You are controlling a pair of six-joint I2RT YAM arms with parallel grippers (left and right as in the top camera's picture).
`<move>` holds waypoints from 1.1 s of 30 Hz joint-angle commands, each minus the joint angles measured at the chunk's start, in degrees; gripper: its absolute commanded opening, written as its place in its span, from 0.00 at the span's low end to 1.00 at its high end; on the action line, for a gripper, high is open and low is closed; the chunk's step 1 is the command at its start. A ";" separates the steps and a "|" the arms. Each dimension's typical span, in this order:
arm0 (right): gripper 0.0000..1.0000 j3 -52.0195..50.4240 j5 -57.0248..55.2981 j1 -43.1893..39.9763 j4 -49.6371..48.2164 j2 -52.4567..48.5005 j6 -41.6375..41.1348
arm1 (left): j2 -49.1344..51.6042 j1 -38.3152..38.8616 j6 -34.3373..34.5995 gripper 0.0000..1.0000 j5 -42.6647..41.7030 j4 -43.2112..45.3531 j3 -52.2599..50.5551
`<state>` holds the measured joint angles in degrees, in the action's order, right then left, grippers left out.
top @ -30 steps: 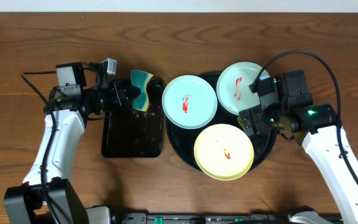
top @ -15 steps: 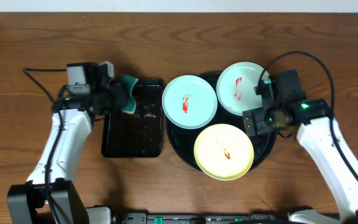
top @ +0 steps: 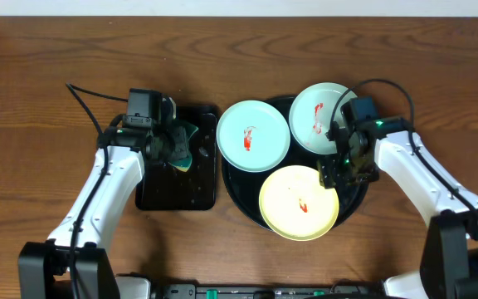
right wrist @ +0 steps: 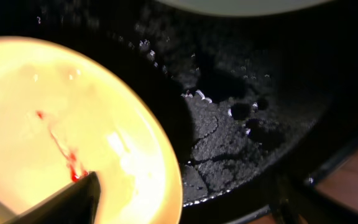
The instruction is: Clean dirty plates on tray and stack at the side
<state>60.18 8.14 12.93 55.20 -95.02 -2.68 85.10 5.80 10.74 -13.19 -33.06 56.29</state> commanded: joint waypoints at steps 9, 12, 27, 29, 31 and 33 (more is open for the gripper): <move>0.20 -0.15 1.66 -0.50 0.07 -4.68 -0.46 | -4.20 0.17 3.61 0.07 -1.20 -4.35 1.05; 0.07 -0.83 2.73 -0.50 -0.17 -4.74 -0.48 | -4.20 0.66 3.78 0.07 -2.14 -6.32 1.05; 0.26 -2.89 5.42 -0.46 -0.28 -4.74 -0.46 | -4.20 12.79 8.11 0.07 -16.04 -3.39 1.05; 0.15 -3.72 5.44 -0.46 -0.79 -4.74 -0.50 | -4.20 15.50 10.43 0.07 -18.78 0.28 1.05; 0.01 -4.90 5.44 -0.46 -1.88 -4.74 -0.52 | -4.17 18.32 13.73 0.07 -18.95 4.09 1.05; 0.01 -5.75 5.42 -0.46 -2.64 -4.74 -0.52 | -3.85 21.27 17.38 0.07 -18.95 8.17 1.05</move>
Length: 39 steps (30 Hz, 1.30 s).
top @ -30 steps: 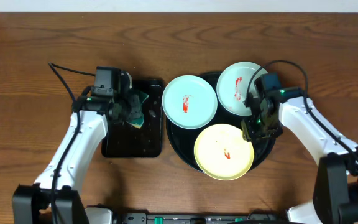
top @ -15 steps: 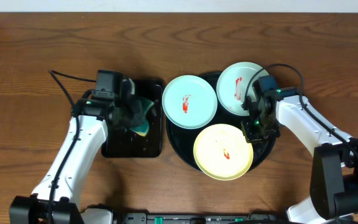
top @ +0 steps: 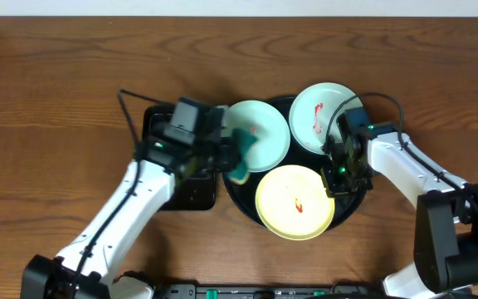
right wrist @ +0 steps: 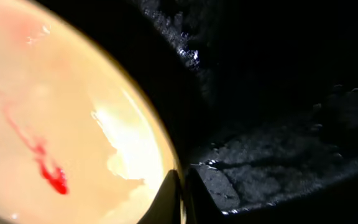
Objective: Clean dirty plates on tray and stack at the side
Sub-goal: 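Scrub the yellow plate with the sponge in the left gripper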
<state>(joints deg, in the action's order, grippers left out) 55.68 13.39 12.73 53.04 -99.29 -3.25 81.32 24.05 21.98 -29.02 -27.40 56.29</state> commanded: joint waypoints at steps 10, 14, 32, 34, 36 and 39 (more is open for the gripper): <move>0.01 -1.60 0.17 -0.33 -1.88 -0.48 -2.14 | 8.35 16.85 21.86 0.07 2.05 11.02 1.05; 0.01 -1.60 0.17 -0.31 -2.08 -0.48 -2.32 | 12.13 21.03 23.61 0.07 2.10 10.95 1.05; 0.01 -1.60 0.17 -0.31 -2.05 -0.48 -2.27 | 23.96 24.35 25.97 0.07 16.22 8.31 1.01; 0.01 -1.60 0.17 -0.31 -2.03 -0.48 -2.29 | 23.50 23.80 26.49 0.07 21.42 5.11 1.09; 0.01 -1.60 0.17 -0.31 -2.05 -0.48 -2.29 | 22.58 22.73 26.84 0.07 25.14 2.64 1.14; 0.01 -1.60 0.15 -0.31 -2.08 -0.48 -2.29 | 20.24 20.44 26.80 0.07 25.81 1.77 1.25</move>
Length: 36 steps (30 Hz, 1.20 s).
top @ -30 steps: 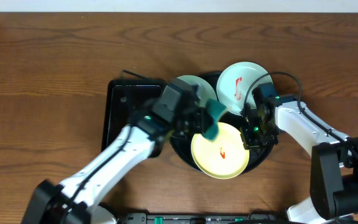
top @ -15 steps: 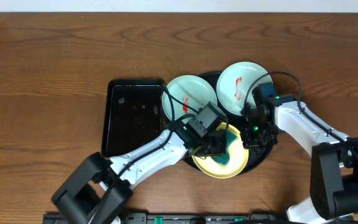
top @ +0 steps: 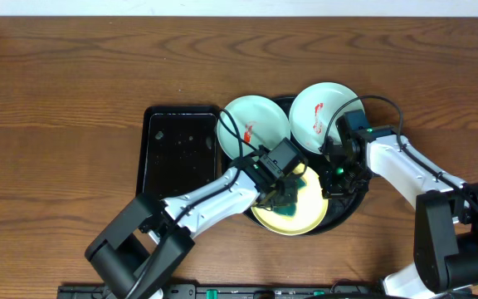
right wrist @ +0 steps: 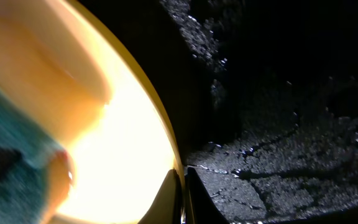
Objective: Clean dirty plates on tray and stack at the side
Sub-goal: 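Scrub the yellow plate with the sponge in the left gripper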
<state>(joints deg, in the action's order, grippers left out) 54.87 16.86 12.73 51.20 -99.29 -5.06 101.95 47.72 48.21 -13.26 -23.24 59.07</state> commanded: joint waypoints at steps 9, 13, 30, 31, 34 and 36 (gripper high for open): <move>0.01 -0.79 -3.30 -0.31 -0.22 -0.48 -0.48 | -5.27 -1.07 -0.59 0.07 -6.03 4.94 -1.55; 0.01 -0.79 -3.30 -0.31 -0.17 -0.48 -0.48 | -3.87 2.27 3.65 0.07 -5.99 5.16 -1.62; 0.01 -0.79 -3.32 -0.31 0.46 -0.48 -0.46 | 0.37 -0.74 2.86 0.07 6.29 3.69 -1.64; 0.01 -0.79 -3.32 -0.33 0.46 -0.48 -0.48 | -0.24 -1.46 2.84 0.07 6.34 3.17 -1.64; 0.01 -0.79 -3.32 -0.33 0.50 -0.48 -0.48 | -2.84 -2.99 0.46 0.07 6.45 2.51 -1.64; 0.01 -0.79 -3.32 -0.33 0.70 -0.48 -0.48 | -5.31 -3.37 -0.79 0.07 6.36 2.01 -1.62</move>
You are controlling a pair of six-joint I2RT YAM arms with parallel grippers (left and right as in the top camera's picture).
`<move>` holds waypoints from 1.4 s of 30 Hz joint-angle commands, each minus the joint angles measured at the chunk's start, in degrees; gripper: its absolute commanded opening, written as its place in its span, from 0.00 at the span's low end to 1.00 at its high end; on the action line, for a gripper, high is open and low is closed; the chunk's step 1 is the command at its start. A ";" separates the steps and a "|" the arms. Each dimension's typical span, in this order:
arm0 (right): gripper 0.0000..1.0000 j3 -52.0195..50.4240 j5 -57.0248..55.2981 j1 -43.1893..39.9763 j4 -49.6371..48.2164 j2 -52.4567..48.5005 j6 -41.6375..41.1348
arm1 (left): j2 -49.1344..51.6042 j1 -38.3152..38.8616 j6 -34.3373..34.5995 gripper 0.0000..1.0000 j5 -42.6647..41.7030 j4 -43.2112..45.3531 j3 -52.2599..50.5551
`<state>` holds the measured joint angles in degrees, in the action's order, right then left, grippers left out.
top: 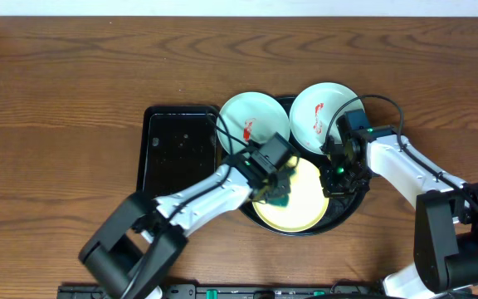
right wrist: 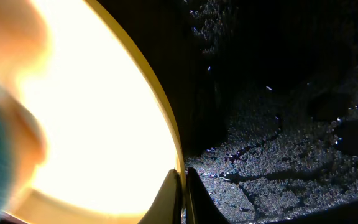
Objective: Clean dirty plates on tray and stack at the side
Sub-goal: 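Scrub the yellow plate with the sponge in the left gripper, then retract the left gripper and lift the yellow plate with the right gripper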
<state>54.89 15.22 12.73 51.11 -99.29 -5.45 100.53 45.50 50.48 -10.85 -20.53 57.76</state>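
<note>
A yellow plate (top: 301, 199) lies at the front of the round black tray (top: 351, 195). My right gripper (top: 332, 171) is shut on its right rim, and in the right wrist view the right gripper (right wrist: 182, 186) pinches that rim (right wrist: 169, 124). My left gripper (top: 277, 188) is shut on a teal sponge (top: 282, 199), which is pressed on the plate's left part. The sponge shows blurred at the wrist view's left edge. No red shows on the yellow plate. A pale blue plate (top: 251, 124) and a white plate (top: 318, 116) both carry red smears.
A black rectangular tray (top: 177, 154) with water drops lies left of the round tray. The left arm reaches across from the lower left over the round tray's left side. Bare wooden table lies all around.
The left gripper and sponge have shifted from the yellow plate's lower middle to its upper left. The red mark seen beside the sponge no longer shows. The right gripper still pinches the rim.
At first the left gripper held the sponge over the rectangular tray and the right stood open astride the yellow plate's rim. Then the right was shut on the rim, with the sponge over the blue plate. Later the sponge was on the yellow plate, whose stain is now gone.
</note>
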 commanded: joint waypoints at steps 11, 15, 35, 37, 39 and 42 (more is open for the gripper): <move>0.47 -0.81 0.22 -0.13 -4.55 -0.48 -0.09 | -17.90 -5.07 -12.79 0.07 8.52 -9.73 -0.31; 0.01 -0.81 0.52 0.28 -4.50 -0.48 -0.04 | -18.18 -10.73 -13.14 0.07 8.76 -14.08 -0.31; 0.01 1.42 -15.54 1.90 -4.26 16.26 0.31 | -18.18 -31.23 -25.73 0.07 6.82 -16.70 -0.92; 0.01 1.42 -20.52 2.64 -5.14 17.79 0.17 | -18.16 -31.23 -25.09 0.08 6.84 -16.70 -1.42; 0.01 1.42 -25.66 3.61 -5.53 18.69 -1.31 | -18.12 -31.23 -25.07 0.07 7.08 -16.68 -1.99; 0.01 1.42 -31.63 5.49 -5.49 19.17 -3.87 | -18.08 -31.23 -24.94 0.07 8.02 -16.72 -2.27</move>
<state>55.27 -6.46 16.40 45.74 -80.88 -6.55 82.61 14.44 26.50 -4.05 -37.21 56.18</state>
